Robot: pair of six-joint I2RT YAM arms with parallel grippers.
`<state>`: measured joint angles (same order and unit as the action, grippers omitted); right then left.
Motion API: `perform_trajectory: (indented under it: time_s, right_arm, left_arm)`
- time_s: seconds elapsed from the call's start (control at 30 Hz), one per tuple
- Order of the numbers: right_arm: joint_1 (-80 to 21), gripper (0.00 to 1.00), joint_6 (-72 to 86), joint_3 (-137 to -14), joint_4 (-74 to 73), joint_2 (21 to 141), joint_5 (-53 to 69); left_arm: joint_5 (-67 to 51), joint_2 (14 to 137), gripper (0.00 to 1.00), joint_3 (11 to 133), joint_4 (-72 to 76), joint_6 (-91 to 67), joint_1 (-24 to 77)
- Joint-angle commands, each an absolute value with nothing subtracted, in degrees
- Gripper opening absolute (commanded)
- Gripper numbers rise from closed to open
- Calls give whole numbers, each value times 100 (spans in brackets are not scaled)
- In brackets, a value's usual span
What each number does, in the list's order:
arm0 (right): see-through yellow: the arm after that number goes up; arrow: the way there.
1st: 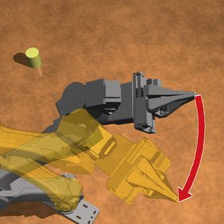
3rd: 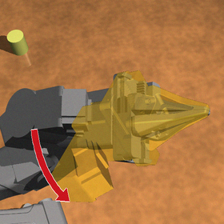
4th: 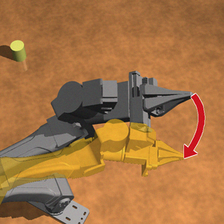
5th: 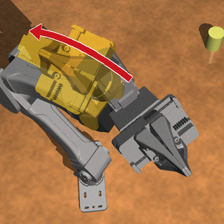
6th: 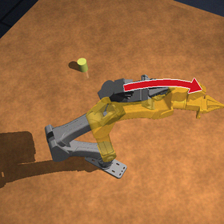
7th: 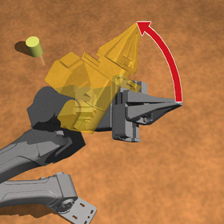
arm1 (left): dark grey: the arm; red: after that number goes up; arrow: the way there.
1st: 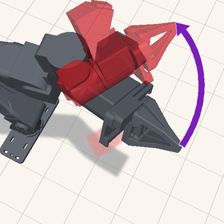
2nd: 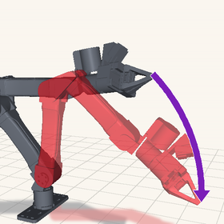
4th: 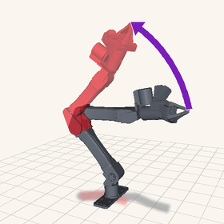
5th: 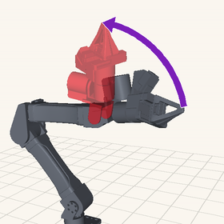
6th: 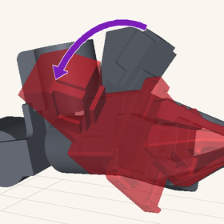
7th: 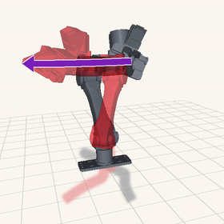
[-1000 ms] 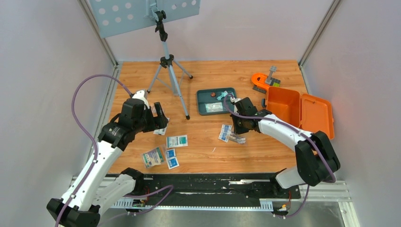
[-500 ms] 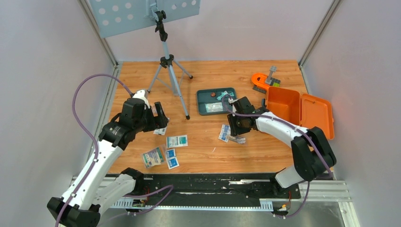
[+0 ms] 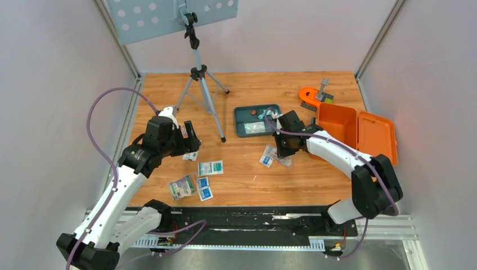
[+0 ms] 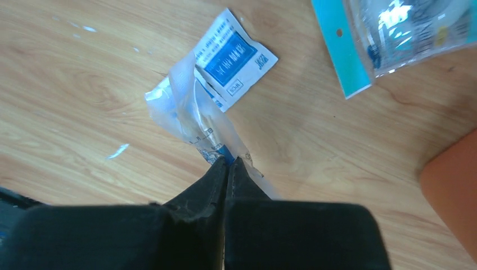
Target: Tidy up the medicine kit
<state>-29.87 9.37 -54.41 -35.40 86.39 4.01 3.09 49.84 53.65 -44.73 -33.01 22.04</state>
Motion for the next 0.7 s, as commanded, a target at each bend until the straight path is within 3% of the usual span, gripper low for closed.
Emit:
perform_trajectory:
  time_s: [0.0,0.27,0.43,0.67]
  right_arm:
    - [-2980,0,993,-6151,-3815,7836,192]
    - [-1811,0,1435,-7157,-4047,7107,-648]
    - [-280,0,1966,-7360,-3972,7001,-320]
    - [1299,0,2526,-6605,-3315,7126,813]
  left_arm:
    - [363,5019,95,5493,-4298,-3254,2180]
    - [356,5093,95,5493,-4243,-3224,2180]
    - [360,5121,95,5493,-4229,-3211,2180]
    - [399,5160,95,5488,-4211,-3181,2180]
